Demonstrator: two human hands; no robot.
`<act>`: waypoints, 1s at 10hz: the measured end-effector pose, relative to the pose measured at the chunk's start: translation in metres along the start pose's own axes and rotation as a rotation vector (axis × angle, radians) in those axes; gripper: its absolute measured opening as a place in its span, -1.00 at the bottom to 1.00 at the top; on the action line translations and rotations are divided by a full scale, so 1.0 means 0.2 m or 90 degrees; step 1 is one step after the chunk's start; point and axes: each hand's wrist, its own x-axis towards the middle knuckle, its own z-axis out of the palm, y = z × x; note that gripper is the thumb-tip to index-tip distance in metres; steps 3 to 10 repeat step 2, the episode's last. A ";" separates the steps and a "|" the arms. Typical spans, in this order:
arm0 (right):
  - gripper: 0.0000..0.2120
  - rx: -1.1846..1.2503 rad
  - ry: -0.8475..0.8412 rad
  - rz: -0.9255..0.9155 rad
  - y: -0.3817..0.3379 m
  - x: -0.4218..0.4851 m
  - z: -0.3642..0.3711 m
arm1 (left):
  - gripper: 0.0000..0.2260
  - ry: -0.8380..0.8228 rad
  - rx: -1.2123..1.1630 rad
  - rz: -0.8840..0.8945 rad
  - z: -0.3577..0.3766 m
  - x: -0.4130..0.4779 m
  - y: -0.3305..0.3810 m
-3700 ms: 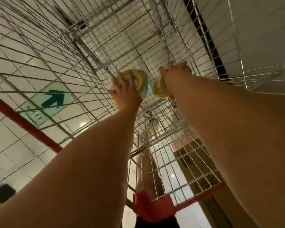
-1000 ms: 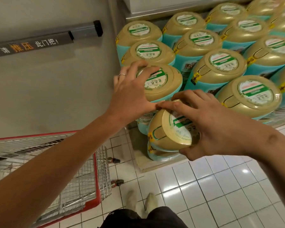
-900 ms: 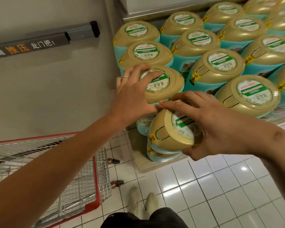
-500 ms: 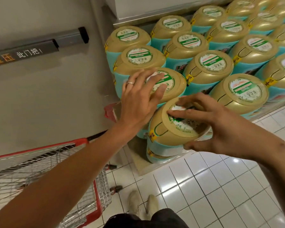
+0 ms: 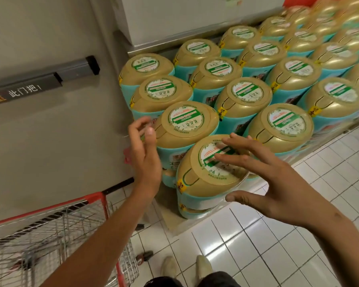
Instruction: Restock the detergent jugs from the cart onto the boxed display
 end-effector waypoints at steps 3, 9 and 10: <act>-0.73 0.103 0.153 -0.049 0.07 0.02 -0.25 | -0.67 0.079 0.117 -0.093 -0.12 -0.31 -0.07; -0.73 0.103 0.153 -0.049 0.07 0.02 -0.25 | -0.67 0.079 0.117 -0.093 -0.12 -0.31 -0.07; -0.73 0.103 0.153 -0.049 0.07 0.02 -0.25 | -0.67 0.079 0.117 -0.093 -0.12 -0.31 -0.07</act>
